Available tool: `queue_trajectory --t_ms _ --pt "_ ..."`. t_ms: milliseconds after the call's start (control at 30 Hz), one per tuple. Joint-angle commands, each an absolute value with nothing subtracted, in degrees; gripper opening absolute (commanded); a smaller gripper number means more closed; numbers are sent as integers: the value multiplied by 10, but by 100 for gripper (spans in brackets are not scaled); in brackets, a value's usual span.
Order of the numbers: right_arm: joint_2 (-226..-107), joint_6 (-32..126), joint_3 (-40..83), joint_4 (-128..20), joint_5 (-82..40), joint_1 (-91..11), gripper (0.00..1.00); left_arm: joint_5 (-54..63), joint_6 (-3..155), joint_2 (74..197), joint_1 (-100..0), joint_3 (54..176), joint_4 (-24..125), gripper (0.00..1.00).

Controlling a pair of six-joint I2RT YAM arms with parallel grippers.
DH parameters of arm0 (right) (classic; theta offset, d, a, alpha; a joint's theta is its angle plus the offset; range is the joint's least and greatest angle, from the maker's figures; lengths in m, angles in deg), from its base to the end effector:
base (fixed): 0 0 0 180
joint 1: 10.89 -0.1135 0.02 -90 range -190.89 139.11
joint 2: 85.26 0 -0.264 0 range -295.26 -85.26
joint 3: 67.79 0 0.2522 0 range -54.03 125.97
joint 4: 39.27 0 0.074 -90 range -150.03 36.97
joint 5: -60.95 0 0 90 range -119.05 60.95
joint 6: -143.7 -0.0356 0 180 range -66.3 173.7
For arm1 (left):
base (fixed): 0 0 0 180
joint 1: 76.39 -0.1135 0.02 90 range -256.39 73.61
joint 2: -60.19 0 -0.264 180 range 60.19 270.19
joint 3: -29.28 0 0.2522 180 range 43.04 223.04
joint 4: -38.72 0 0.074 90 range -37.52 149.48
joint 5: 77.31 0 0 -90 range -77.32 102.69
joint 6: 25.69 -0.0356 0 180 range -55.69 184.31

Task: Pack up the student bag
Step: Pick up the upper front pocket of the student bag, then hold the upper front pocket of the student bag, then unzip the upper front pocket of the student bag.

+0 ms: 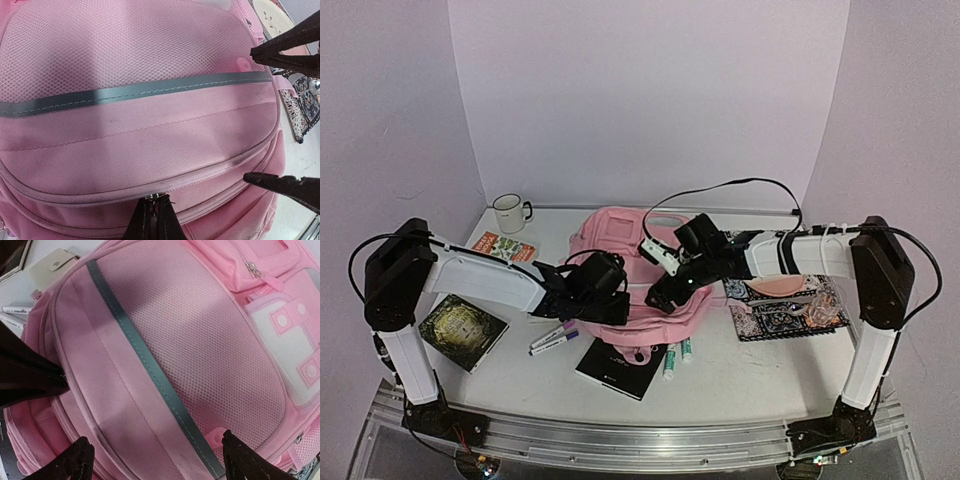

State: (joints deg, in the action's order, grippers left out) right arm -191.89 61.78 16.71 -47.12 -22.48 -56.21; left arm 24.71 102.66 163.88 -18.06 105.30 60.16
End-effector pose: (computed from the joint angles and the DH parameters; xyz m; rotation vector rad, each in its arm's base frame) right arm 0.2952 0.3043 0.2168 -1.0204 1.8716 0.5088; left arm 0.2043 -0.3170 0.1706 0.3328 2.4478 -0.5147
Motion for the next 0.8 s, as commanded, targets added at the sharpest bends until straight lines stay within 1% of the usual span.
queue_trajectory --t_ms 0,100,200,300,400,533,567,600,633,767 --pt "-1931 693 178 -468 -193 -567 92 273 1010 1604 -178 1058 615 0" --pt "-1942 721 179 -464 -213 -570 92 269 999 1589 -180 1055 616 0" --pt "-1950 737 180 -454 -234 -571 90 254 992 1581 -180 1055 615 0" --pt "-1954 748 179 -443 -253 -573 84 245 983 1575 -181 1057 615 0" --pt "-1956 757 178 -438 -267 -573 64 242 975 1563 -187 1054 615 0" --pt "-1947 771 167 -432 -272 -572 17 242 963 1540 -212 1038 622 0" --pt "-1943 775 162 -429 -274 -573 9 242 960 1533 -222 1033 626 0" --pt "-1938 779 158 -428 -273 -573 4 243 957 1526 -233 1028 631 0" --pt "-1932 784 153 -425 -273 -573 0 244 954 1519 -245 1021 636 0" --pt "-1903 802 129 -411 -262 -573 0 251 942 1494 -299 994 655 0"
